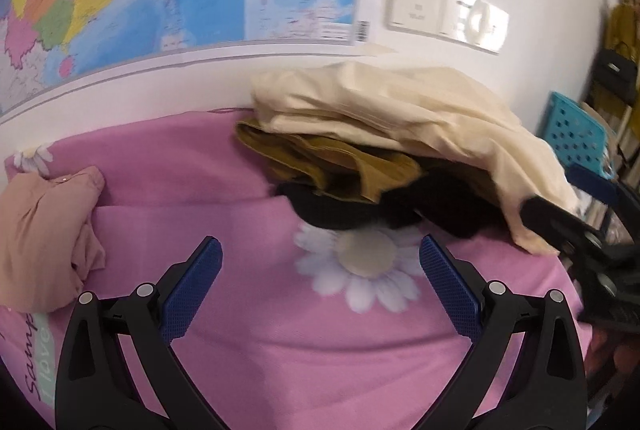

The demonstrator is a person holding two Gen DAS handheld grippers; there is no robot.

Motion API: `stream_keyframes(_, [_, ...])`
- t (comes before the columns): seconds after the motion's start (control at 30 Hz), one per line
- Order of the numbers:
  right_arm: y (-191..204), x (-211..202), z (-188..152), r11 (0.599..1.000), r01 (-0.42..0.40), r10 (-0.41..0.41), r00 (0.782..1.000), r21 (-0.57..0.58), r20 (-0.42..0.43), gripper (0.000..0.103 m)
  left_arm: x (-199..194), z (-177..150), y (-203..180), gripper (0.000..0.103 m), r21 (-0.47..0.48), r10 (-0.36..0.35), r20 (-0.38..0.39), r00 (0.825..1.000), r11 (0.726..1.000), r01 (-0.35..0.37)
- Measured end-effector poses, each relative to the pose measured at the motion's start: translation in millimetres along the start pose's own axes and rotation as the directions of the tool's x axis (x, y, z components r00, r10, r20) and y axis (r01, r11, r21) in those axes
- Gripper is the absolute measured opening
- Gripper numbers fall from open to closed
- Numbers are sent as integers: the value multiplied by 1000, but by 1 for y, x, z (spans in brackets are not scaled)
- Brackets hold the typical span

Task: Fold large clothes

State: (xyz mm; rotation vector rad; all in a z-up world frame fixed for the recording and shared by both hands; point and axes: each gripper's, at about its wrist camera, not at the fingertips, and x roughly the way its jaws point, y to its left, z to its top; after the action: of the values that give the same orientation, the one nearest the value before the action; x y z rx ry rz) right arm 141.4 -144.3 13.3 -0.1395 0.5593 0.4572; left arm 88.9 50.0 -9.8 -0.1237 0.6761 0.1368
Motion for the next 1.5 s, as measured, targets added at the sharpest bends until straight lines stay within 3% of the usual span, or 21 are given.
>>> stream_keyframes(0.17, [11, 66, 29, 996, -20, 14, 998, -85, -64, 97, 11, 10, 20, 98, -28, 34, -6, 999, 999, -35])
stream_keyframes(0.3, [19, 101, 35, 986, 9, -29, 992, -167, -119, 97, 19, 12, 30, 98, -34, 45, -20, 999, 998, -46])
stream_keyframes(0.37, [17, 108, 39, 985, -21, -1, 992, -171, -127, 91, 23, 12, 33, 98, -37, 48, -27, 999, 998, -49])
stream_keyframes(0.43, [12, 104, 43, 984, -71, 51, 991, -164, -122, 54, 27, 13, 35, 98, -40, 46, -34, 998, 998, -47])
stream_keyframes(0.47, [9, 101, 46, 983, -90, 70, 989, -162, -129, 45, 28, 13, 36, 98, -40, 46, -35, 998, 998, -47])
stream_keyframes(0.5, [6, 94, 50, 981, -96, 77, 990, -166, -115, 23, 30, 14, 37, 98, -37, 45, -38, 998, 998, -46])
stream_keyframes(0.53, [3, 88, 53, 982, -99, 83, 991, -164, -100, 15, 31, 13, 36, 98, -33, 46, -39, 998, 998, -47])
stream_keyframes(0.6, [-9, 72, 61, 990, -83, 77, 996, -118, -51, 16, 34, 14, 36, 98, -30, 45, -39, 998, 999, -46])
stream_keyframes(0.67, [-9, 69, 63, 989, -64, 59, 998, -132, -37, 34, 37, 15, 36, 98, -28, 42, -47, 998, 999, -43])
stream_keyframes(0.7, [-3, 73, 62, 984, -33, 27, 999, -173, -41, 69, 39, 16, 36, 98, -27, 41, -49, 998, 999, -43])
stream_keyframes(0.73, [3, 77, 61, 978, -13, 3, 999, -207, -48, 87, 41, 16, 36, 98, -27, 40, -49, 998, 999, -42])
stream_keyframes(0.9, [34, 113, 54, 929, 52, -86, 993, -365, -77, 83, 46, 16, 37, 98, -24, 43, -59, 997, 999, -44])
stream_keyframes(0.97, [34, 123, 55, 932, 28, -71, 992, -362, -106, 69, 49, 16, 38, 98, -22, 47, -65, 997, 999, -49])
stream_keyframes(1.03, [25, 128, 59, 950, -19, -26, 990, -311, -139, 32, 51, 16, 39, 98, -19, 50, -68, 996, 999, -51])
stream_keyframes(1.1, [15, 119, 66, 961, -12, -22, 993, -277, -120, 14, 54, 17, 40, 98, -18, 51, -69, 996, 998, -52])
stream_keyframes(1.13, [5, 107, 72, 973, -26, 5, 995, -228, -95, 11, 55, 18, 41, 98, -17, 48, -67, 997, 999, -49])
stream_keyframes(1.23, [-21, 68, 94, 992, -57, 57, 998, -114, 1, 9, 54, 23, 39, 98, -27, 11, -41, 999, 1000, -12])
stream_keyframes(1.37, [-72, 8, 124, 995, -99, 96, 988, 20, 118, 8, 50, 33, 20, 98, -4, -100, 4, 995, 995, 100])
stream_keyframes(1.5, [-103, -32, 146, 988, -114, 92, 978, 106, 189, 8, 47, 44, -12, 98, 25, -254, 59, 965, 967, 253])
